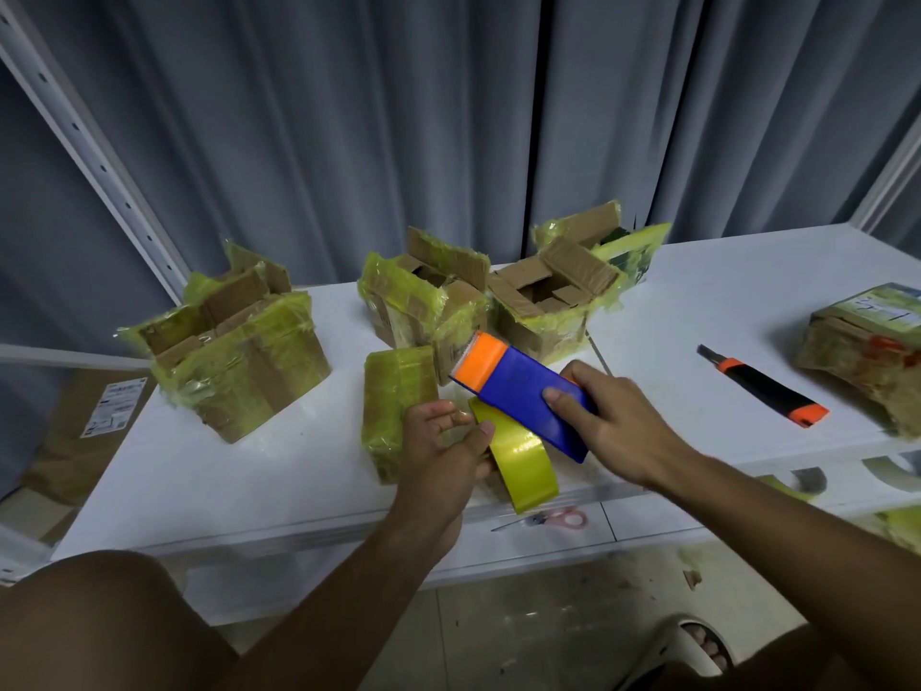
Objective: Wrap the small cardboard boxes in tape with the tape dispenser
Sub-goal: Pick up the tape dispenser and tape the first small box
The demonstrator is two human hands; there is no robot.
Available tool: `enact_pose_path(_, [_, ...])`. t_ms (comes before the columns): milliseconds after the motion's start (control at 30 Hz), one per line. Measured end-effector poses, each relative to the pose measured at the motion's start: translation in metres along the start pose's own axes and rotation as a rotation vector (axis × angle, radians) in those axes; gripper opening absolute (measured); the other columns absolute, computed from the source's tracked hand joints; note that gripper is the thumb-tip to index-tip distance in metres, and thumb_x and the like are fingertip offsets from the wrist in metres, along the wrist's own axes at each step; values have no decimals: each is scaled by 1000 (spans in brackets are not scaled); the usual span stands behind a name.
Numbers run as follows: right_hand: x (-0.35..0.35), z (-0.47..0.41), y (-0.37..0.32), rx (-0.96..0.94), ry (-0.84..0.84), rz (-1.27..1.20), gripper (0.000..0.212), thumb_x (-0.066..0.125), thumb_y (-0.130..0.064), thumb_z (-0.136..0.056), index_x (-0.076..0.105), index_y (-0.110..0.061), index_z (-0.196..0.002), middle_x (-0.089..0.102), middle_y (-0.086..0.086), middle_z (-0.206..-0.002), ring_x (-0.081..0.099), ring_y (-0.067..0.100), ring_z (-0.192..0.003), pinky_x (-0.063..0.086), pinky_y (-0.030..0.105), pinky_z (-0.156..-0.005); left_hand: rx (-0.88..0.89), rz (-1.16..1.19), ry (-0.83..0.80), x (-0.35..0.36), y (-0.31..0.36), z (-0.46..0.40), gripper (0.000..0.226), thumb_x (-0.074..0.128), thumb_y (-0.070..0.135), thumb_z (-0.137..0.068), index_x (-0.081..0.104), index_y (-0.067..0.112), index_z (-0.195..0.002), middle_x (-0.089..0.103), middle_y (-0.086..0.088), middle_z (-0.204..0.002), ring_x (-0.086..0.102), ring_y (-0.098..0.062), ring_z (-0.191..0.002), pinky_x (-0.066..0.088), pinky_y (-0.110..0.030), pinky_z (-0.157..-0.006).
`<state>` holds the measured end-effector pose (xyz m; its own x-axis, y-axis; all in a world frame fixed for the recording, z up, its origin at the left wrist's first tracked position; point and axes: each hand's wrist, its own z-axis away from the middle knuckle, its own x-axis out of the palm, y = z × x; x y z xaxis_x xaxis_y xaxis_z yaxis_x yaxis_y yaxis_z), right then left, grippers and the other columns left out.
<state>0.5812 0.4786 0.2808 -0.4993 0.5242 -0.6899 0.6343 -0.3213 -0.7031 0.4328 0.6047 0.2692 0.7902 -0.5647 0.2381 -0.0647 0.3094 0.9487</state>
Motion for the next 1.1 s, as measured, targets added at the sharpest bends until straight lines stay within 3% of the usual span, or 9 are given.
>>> enact_pose_path(167, [5,3,1,301,-103,-611,37,60,-41,-98,57,-6,-90,64,2,-79,58,17,-74,43,28,-69,27,-29,40,0,0,0,35,70,2,-87,49,24,-104,57,0,-107,62,-11,-94,60,-36,-74])
enact_pose_path(300, [1,3,3,423,-186,-842,45,61,-45,-87,65,-8,-113,72,7,-98,66,16,-85,52,30,-75,48,-53,68,2,0,-2,36,71,2,-86,49,26,-103,57,5,-105,60,-9,-96,59,-34,-73])
enact_pose_path(367, [-1,4,4,431,-209,-834,41,61,-41,-91,66,-9,-116,73,10,-102,68,19,-88,54,32,-78,57,-57,76,3,-1,-3,38,71,2,-86,48,26,-105,56,5,-106,60,-10,-97,59,-33,-71])
enact_pose_path(533, [-1,10,-1,305,-86,-380,25,47,-41,-105,67,-31,-114,74,-7,-105,69,14,-101,54,36,-91,59,-99,95,5,-3,-2,40,73,5,-85,47,26,-107,55,5,-107,62,-13,-100,58,-48,-85])
enact_pose_path(600, [2,15,-6,284,-48,-394,20,47,-40,-105,57,-38,-122,70,-8,-111,68,13,-104,56,33,-90,58,-104,102,5,-3,-3,39,73,6,-85,47,29,-105,56,6,-107,61,-13,-101,57,-49,-87])
enact_pose_path(700, [5,19,-15,318,23,-487,13,51,-34,-104,49,-32,-116,69,-1,-108,68,17,-99,57,38,-84,45,-92,114,5,-3,-3,39,72,6,-86,47,30,-103,56,6,-107,61,-13,-101,57,-48,-87])
enact_pose_path(900, [-3,16,-23,456,8,-630,26,61,-30,-99,65,-5,-98,74,9,-94,67,9,-75,49,26,-73,20,-49,122,7,-5,-4,39,73,6,-85,48,29,-104,56,3,-107,63,-18,-103,57,-51,-86])
enact_pose_path(1033, [-3,13,-19,530,-20,-761,18,60,-29,-99,69,-14,-102,75,3,-96,69,16,-89,52,33,-86,16,-50,122,11,-7,-4,39,73,10,-86,48,34,-103,57,6,-109,62,-17,-106,56,-51,-88])
enact_pose_path(1100, [1,13,-18,498,15,-807,18,59,-28,-100,70,-16,-106,76,3,-97,70,14,-87,53,30,-83,12,-40,127,12,-7,-5,39,73,10,-86,47,34,-103,56,6,-110,62,-18,-107,56,-51,-88])
